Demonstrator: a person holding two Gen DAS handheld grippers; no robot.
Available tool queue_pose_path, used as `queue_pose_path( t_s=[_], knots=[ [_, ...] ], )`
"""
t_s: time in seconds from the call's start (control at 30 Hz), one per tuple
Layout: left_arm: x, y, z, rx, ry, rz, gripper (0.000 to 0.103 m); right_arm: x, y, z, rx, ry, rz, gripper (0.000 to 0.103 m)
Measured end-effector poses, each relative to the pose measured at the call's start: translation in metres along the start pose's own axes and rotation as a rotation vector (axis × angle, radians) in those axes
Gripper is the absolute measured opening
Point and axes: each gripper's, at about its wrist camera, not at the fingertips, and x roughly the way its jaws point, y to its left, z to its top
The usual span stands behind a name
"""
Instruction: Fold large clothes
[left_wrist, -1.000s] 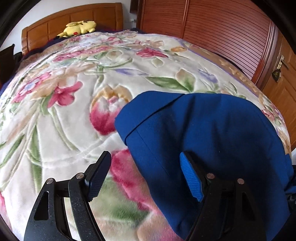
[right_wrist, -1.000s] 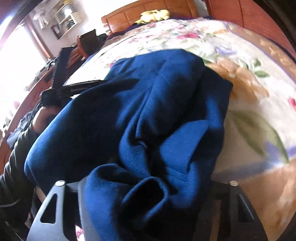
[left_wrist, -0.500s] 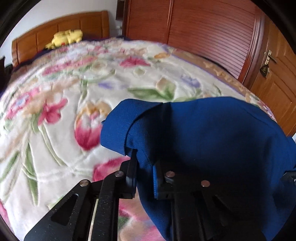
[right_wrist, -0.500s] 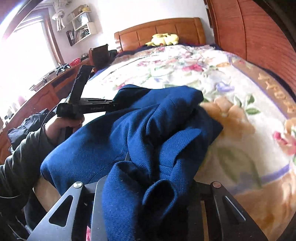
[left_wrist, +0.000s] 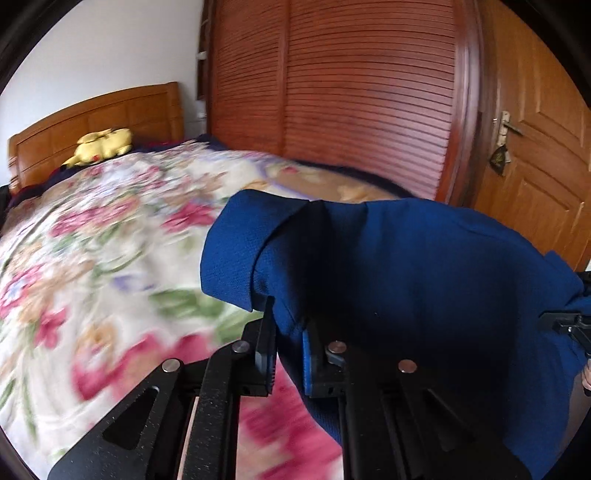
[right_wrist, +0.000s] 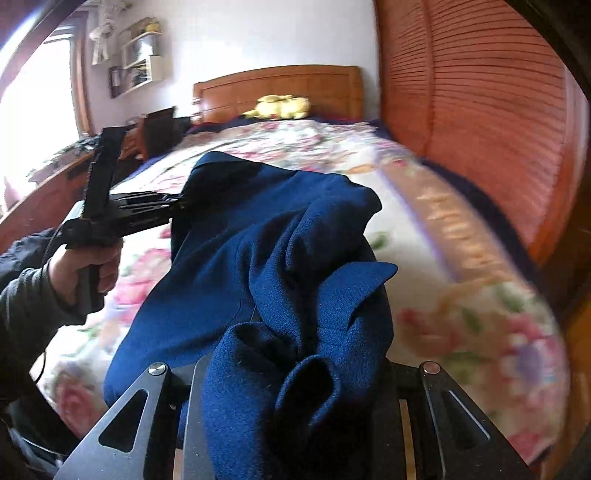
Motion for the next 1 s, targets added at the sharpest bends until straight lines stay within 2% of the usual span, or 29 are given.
queue_pose_path(
  t_s=[0.33, 0.47, 0.53, 0.63, 0.67, 0.77, 0.83, 0.9, 0.93, 1.0],
  knots=[
    [0.086, -0.152, 0.077, 0.075, -0.031, -0.132, 0.011, -0.051, -0.108, -0.018, 0.014, 0.012, -0.246, 0.028],
    [0.115, -0.201, 0.084, 0.103, -0.013, -0.172, 0.011, -0.065, -0.145, -0.039, 0.060, 0.040, -0.309, 0.028],
    [0.127, -0.216, 0.084, 0.105, -0.003, -0.153, 0.011, -0.064, -0.156, -0.052, 0.085, 0.056, -0.317, 0.030],
    [0.138, -0.219, 0.081, 0.080, 0.026, -0.132, 0.011, -0.051, -0.172, -0.069, 0.120, 0.067, -0.341, 0.034],
    [0.139, -0.217, 0.076, 0.061, 0.043, -0.126, 0.011, -0.046, -0.175, -0.070, 0.138, 0.060, -0.349, 0.040],
    [0.132, -0.211, 0.059, 0.092, 0.056, -0.095, 0.011, -0.039, -0.181, -0.071, 0.211, 0.063, -0.338, 0.058],
    [0.123, -0.204, 0.053, 0.105, 0.063, -0.099, 0.016, -0.038, -0.179, -0.070, 0.236, 0.069, -0.352, 0.066],
    [0.110, -0.198, 0.049, 0.113, 0.060, -0.117, 0.027, -0.041, -0.180, -0.066, 0.279, 0.065, -0.367, 0.072],
    [0.100, -0.194, 0.047, 0.126, 0.049, -0.118, 0.031, -0.049, -0.189, -0.059, 0.311, 0.071, -0.376, 0.080],
    [0.088, -0.190, 0.044, 0.136, 0.032, -0.134, 0.041, -0.064, -0.196, -0.052, 0.370, 0.053, -0.401, 0.082]
  ],
)
